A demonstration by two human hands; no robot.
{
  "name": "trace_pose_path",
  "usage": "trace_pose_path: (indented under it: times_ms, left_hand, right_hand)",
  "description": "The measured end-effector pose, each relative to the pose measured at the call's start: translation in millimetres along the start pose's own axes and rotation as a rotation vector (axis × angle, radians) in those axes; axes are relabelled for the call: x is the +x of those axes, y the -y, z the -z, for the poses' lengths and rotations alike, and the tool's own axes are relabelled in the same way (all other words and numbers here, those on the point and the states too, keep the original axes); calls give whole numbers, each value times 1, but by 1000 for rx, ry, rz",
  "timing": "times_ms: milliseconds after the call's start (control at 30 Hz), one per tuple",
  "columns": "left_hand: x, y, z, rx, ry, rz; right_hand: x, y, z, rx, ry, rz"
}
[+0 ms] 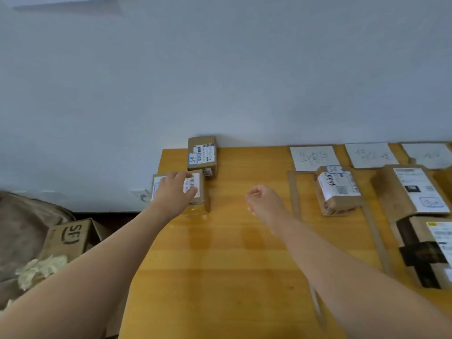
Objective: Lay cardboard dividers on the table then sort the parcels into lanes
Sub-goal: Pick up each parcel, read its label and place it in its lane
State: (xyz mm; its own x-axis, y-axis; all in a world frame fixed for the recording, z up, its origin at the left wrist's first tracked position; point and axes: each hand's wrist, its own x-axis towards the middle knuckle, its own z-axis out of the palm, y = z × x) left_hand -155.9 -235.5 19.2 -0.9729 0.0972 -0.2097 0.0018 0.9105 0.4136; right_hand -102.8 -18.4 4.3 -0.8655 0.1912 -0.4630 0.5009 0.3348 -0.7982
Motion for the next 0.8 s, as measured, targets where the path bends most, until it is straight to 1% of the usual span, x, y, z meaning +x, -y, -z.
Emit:
trace_pose_path:
  times_ms: [100, 167, 333, 433, 500, 567, 633, 700, 733, 800]
  left_hand:
    - [23, 30, 9, 248, 136, -36]
    - [37, 43, 12, 362, 220, -46]
    - [72, 58, 9, 498, 325, -73]
    - [79, 50, 8, 506, 341, -86]
    - [74, 41, 5, 396, 384, -83]
    - [63, 34, -2, 249, 487, -83]
    - [49, 32, -13, 121, 580, -71]
    - [35, 33, -23, -46, 621, -7]
    - [30, 34, -27, -137, 632, 36]
    - [21, 36, -33, -294, 639, 112]
  right_hand:
    - [3, -2, -31, 55, -4, -61]
    - [4, -3, -47, 77, 7, -93]
    - [11, -3, -73, 131, 65, -221]
    - [15, 2, -78, 136, 133, -298]
    - [17, 1, -77, 218, 134, -323]
    - [17, -4, -76, 290, 123, -345]
    - [14, -14, -76, 345, 72, -375]
    - [11, -28, -75, 399, -18, -409]
    - [7, -33, -75, 411, -36, -432]
    - [1, -42, -75, 420, 15, -467]
